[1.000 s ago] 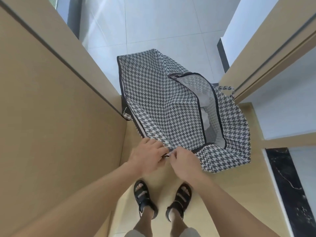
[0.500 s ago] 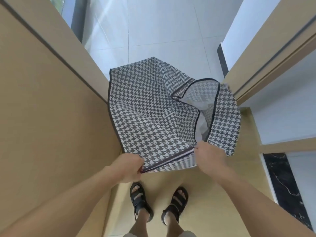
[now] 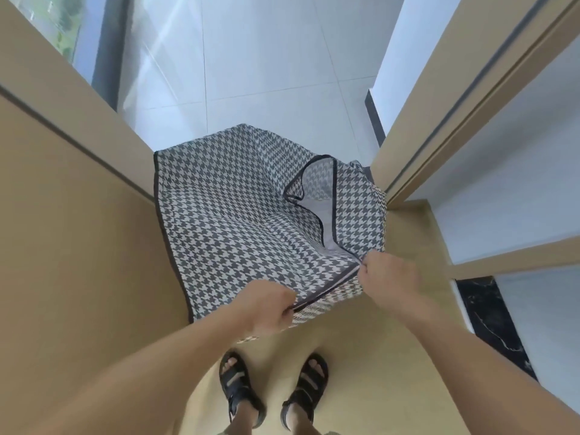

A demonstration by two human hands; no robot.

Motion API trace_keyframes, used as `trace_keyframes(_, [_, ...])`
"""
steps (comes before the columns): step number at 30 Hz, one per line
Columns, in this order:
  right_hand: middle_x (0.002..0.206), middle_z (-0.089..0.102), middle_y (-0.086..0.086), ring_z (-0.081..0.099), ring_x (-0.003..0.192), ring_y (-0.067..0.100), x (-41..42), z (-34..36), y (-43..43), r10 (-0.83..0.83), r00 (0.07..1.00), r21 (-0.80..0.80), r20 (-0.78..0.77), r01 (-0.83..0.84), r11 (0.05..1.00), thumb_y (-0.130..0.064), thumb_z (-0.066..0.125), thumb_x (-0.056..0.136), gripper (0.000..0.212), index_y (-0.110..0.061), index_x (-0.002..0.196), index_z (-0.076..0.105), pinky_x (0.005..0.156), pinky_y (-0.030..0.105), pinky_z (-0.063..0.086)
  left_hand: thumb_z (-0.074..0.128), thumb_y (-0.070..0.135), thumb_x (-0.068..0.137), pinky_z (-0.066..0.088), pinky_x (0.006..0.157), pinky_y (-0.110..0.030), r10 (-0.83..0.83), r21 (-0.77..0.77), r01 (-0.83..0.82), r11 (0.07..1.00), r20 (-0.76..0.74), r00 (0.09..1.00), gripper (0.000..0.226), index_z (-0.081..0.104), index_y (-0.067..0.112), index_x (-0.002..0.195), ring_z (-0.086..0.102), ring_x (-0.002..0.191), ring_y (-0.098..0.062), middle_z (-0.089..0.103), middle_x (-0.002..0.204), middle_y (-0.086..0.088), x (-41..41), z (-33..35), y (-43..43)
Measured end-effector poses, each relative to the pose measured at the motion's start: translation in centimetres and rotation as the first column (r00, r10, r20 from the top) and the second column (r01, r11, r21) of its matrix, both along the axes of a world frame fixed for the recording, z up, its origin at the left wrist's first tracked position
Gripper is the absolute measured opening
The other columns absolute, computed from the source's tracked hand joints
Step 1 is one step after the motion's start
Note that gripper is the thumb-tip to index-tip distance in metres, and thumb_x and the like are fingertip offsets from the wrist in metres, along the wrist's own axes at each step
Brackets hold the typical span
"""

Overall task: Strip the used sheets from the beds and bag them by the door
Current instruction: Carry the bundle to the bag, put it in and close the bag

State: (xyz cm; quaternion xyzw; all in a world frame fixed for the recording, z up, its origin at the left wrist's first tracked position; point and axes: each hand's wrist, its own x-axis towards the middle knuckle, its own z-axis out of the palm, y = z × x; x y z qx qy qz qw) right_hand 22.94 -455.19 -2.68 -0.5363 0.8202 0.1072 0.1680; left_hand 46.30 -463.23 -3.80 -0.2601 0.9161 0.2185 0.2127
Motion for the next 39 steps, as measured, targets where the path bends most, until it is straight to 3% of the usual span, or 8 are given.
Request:
trace_keyframes(7, [0.088, 0.062, 0.001, 0.052, 0.074, 0.022, -1.7, 2.6, -1.5, -0.061, 0.995, -0.104, 0.078, 0.069, 0.992, -0.029, 0.04, 0.101, 0.019, -0.016, 0.096, 0.054, 0.061, 0.031, 0.034, 0.054, 0.045, 0.083, 0.039, 0.056, -0.029, -0.069, 0.017, 0.067, 0.998, 0.314, 0.947, 0.032, 0.059, 0.014, 0.087, 0.053, 0.065, -0.023, 0.055, 0.069, 0.0, -1.0, 0.7, -0.5])
trace_keyframes(11, [0.082, 0.056, -0.001, 0.053, 0.074, 0.022, -1.4, 3.7, -1.2, -0.015, 0.99, -0.179, 0.143, 0.041, 0.983, -0.032, 0.042, 0.099, 0.019, -0.018, 0.092, 0.053, 0.061, 0.033, 0.033, 0.045, 0.073, 0.075, 0.041, 0.057, -0.03, 0.132, -0.083, -0.136, 0.987, -0.049, 0.99, 0.053, 0.053, 0.024, 0.095, 0.057, 0.07, -0.017, 0.06, 0.08, 0.009, -6.0, 2.0, -1.0])
trace_keyframes(14, [0.091, 0.063, -0.001, 0.062, 0.086, 0.024, -0.4, 3.8, -0.5, 0.051, 0.99, -0.186, 0.133, -0.026, 0.982, -0.035, 0.043, 0.099, 0.02, -0.02, 0.098, 0.056, 0.065, 0.033, 0.034, 0.047, 0.057, 0.087, 0.026, 0.051, -0.03, 0.137, -0.093, -0.157, 0.983, -0.193, 0.971, 0.032, 0.043, 0.026, 0.082, 0.049, 0.063, -0.019, 0.046, 0.067, 0.012, -9.5, 2.6, -0.9])
trace_keyframes(18, [0.093, 0.066, -0.004, 0.065, 0.089, 0.021, -3.5, 3.9, -1.3, 0.021, 0.994, -0.168, 0.109, -0.002, 0.986, -0.035, 0.043, 0.098, 0.021, -0.021, 0.097, 0.058, 0.066, 0.031, 0.038, 0.045, 0.034, 0.098, 0.029, 0.053, -0.031, 0.046, -0.033, -0.055, 0.998, -0.249, 0.967, 0.027, 0.038, 0.022, 0.075, 0.046, 0.06, -0.024, 0.045, 0.064, 0.005, -10.7, 2.2, -1.3])
trace_keyframes(24, [0.101, 0.066, 0.0, 0.064, 0.094, 0.024, -5.1, 4.9, -4.6, 0.087, 0.995, -0.13, 0.038, -0.082, 0.988, -0.031, 0.044, 0.098, 0.019, -0.018, 0.102, 0.058, 0.068, 0.032, 0.037, 0.044, 0.031, 0.096, 0.03, 0.053, -0.031, 0.093, 0.001, -0.096, 0.995, -0.28, 0.956, 0.027, 0.039, 0.02, 0.072, 0.048, 0.06, -0.025, 0.047, 0.061, 0.004, -12.2, 3.1, -4.3])
trace_keyframes(29, [0.08, 0.065, 0.007, 0.062, 0.073, 0.027, -3.6, 5.2, -4.5, 0.438, 0.893, -0.26, -0.098, -0.448, 0.855, -0.021, 0.079, 0.059, 0.02, -0.012, 0.069, 0.066, 0.059, 0.035, 0.049, 0.044, 0.029, 0.088, 0.036, 0.053, -0.028, 0.135, 0.032, -0.131, 0.991, -0.188, 0.973, 0.021, 0.041, 0.023, 0.068, 0.051, 0.06, -0.02, 0.048, 0.061, 0.008, -13.2, 3.5, -6.4])
trace_keyframes(33, [0.056, 0.055, 0.003, 0.056, 0.05, 0.024, -5.5, 4.7, -4.9, 0.395, 0.918, -0.205, 0.026, -0.382, 0.901, -0.025, 0.082, 0.05, 0.028, -0.015, 0.057, 0.056, 0.051, 0.03, 0.043, 0.047, 0.032, 0.087, 0.033, 0.056, -0.029, 0.114, 0.105, -0.097, 0.99, -0.169, 0.979, 0.021, 0.047, 0.017, 0.073, 0.05, 0.063, -0.024, 0.052, 0.064, 0.0, -12.7, 2.8, -6.4])
trace_keyframes(39, [0.082, 0.055, 0.005, 0.059, 0.077, 0.032, -8.3, 2.6, -5.4, 0.422, 0.859, 0.02, 0.291, -0.446, 0.895, -0.032, 0.042, 0.094, 0.016, -0.017, 0.088, 0.038, 0.062, 0.037, 0.036, 0.048, 0.045, 0.081, 0.042, 0.057, -0.026, 0.137, 0.192, -0.13, 0.973, -0.027, 0.99, 0.021, 0.048, 0.024, 0.075, 0.054, 0.066, -0.017, 0.055, 0.066, 0.007, -14.3, 1.6, -5.7])
